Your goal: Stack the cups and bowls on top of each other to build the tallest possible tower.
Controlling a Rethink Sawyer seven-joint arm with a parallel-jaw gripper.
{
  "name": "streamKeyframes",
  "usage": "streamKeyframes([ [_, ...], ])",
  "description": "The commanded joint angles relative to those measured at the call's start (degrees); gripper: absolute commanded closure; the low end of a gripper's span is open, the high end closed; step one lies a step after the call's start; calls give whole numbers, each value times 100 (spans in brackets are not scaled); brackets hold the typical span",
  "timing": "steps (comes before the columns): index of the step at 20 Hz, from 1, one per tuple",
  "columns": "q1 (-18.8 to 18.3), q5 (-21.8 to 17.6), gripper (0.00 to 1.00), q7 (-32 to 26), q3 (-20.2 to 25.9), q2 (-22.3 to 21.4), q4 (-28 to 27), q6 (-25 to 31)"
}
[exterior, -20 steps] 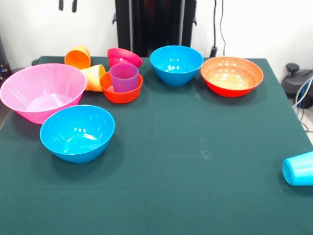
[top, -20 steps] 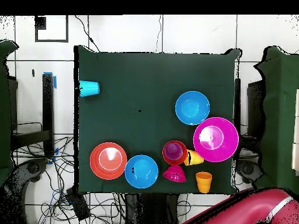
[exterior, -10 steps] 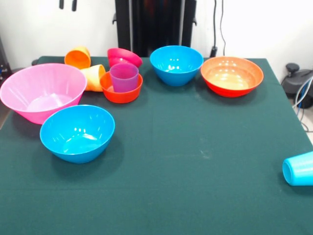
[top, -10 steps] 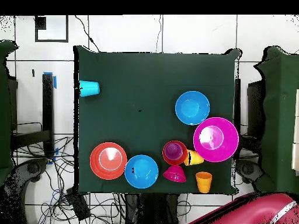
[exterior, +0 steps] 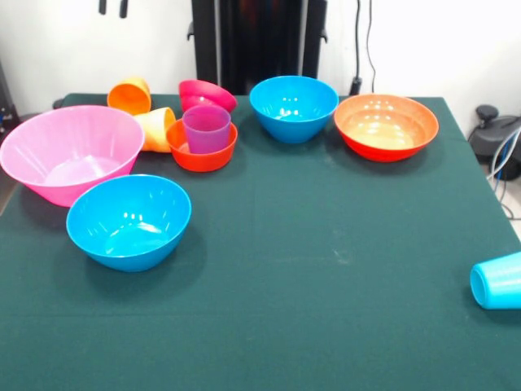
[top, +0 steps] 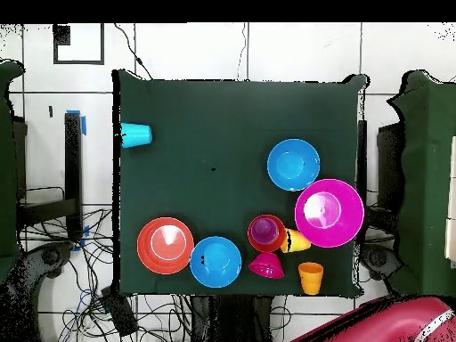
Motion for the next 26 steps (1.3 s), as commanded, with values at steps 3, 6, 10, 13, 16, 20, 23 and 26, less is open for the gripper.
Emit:
streamKeyframes([
  [3,216,-56,0,71,921,86,-770,737],
  [6,211,-53,0,72,932,88,-767,727],
  [10,230,-86,0,117,915,68,-774,739],
  [13,251,-116,0,161,903,54,-791,754],
  [16,243,-119,0,177,900,49,-799,762],
  [20,157,-75,0,157,901,66,-789,763],
  [23,165,-55,0,135,911,68,-768,758],
  [26,160,-56,0,134,911,67,-767,753],
])
